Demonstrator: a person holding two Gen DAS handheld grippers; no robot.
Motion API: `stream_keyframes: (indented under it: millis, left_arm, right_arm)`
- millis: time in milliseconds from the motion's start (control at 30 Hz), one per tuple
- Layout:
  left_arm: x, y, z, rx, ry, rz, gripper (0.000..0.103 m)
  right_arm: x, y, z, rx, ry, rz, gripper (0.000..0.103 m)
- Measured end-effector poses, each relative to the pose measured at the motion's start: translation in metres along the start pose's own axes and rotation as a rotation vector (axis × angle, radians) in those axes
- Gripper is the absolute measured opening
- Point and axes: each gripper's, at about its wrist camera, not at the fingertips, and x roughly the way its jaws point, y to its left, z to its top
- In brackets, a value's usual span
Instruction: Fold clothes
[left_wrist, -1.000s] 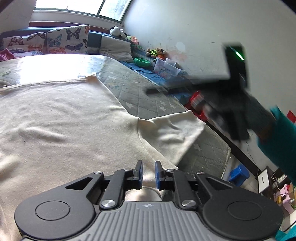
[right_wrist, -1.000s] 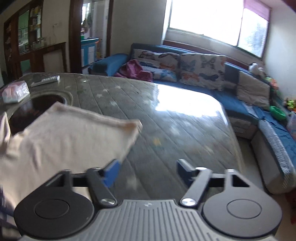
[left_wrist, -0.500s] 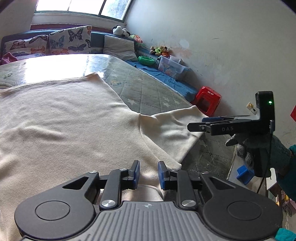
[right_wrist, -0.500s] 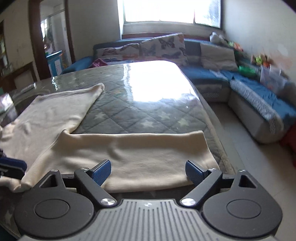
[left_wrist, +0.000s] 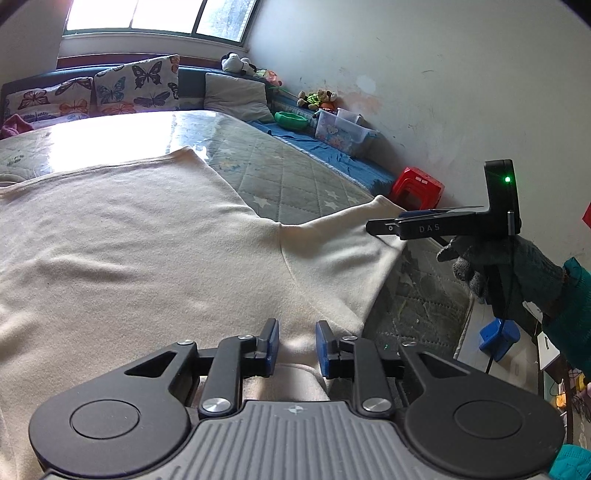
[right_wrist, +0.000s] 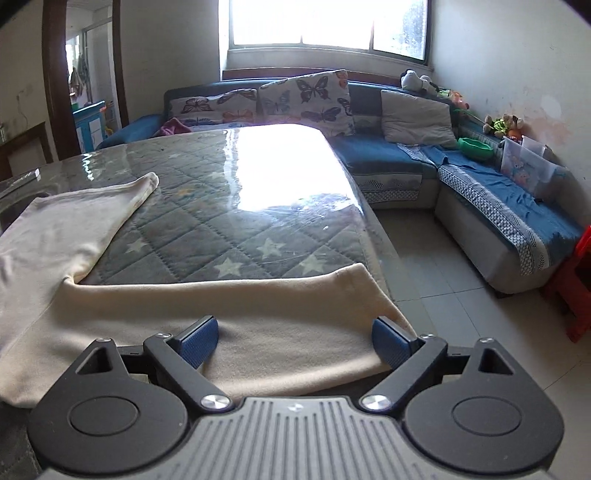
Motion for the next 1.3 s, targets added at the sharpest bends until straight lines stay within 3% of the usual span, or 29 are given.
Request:
stream_keyframes:
  millis: [167, 300, 467, 667, 833, 933, 1100, 1300]
  left_arm:
    - [0.000, -0.002, 0.002, 0.011, 0.007, 0.001, 0.028]
    - [0.000, -0.003, 0.004, 0.007, 0.010, 0.006, 0.029]
    - [0.000, -0.003, 0.007, 0.004, 0.003, 0.018, 0.035]
    - [-0.001, -0.001, 0.010, 0.000, -0.007, 0.030, 0.035]
    - [-0.001, -0.002, 0.012, 0.002, -0.012, 0.040, 0.035]
    - [0.000, -0.003, 0.014, 0.003, -0.013, 0.043, 0.035]
    - [0.001, -0.006, 0.017, 0.016, -0.013, 0.042, 0.035]
    - [0.006, -0.011, 0.019, 0.037, 0.001, 0.041, 0.035]
  right_arm:
    - [-0.005, 0.001, -0.002, 0.023, -0.013, 0.017, 0.092]
    - [-0.020, 0.002, -0.004, 0.050, -0.061, 0.015, 0.101]
    - [-0.031, -0.010, -0.009, 0.131, -0.081, -0.010, 0.100]
    - [-0.027, -0.029, -0.018, 0.238, -0.042, -0.030, 0.082]
    - [-0.025, -0.032, -0.019, 0.262, -0.061, -0.057, 0.069]
    - [-0.024, -0.032, -0.018, 0.264, -0.065, -0.083, 0.056]
    - [-0.024, -0.031, -0.018, 0.259, -0.060, -0.131, 0.024]
    - [-0.034, -0.039, -0.018, 0.271, -0.105, -0.074, 0.007]
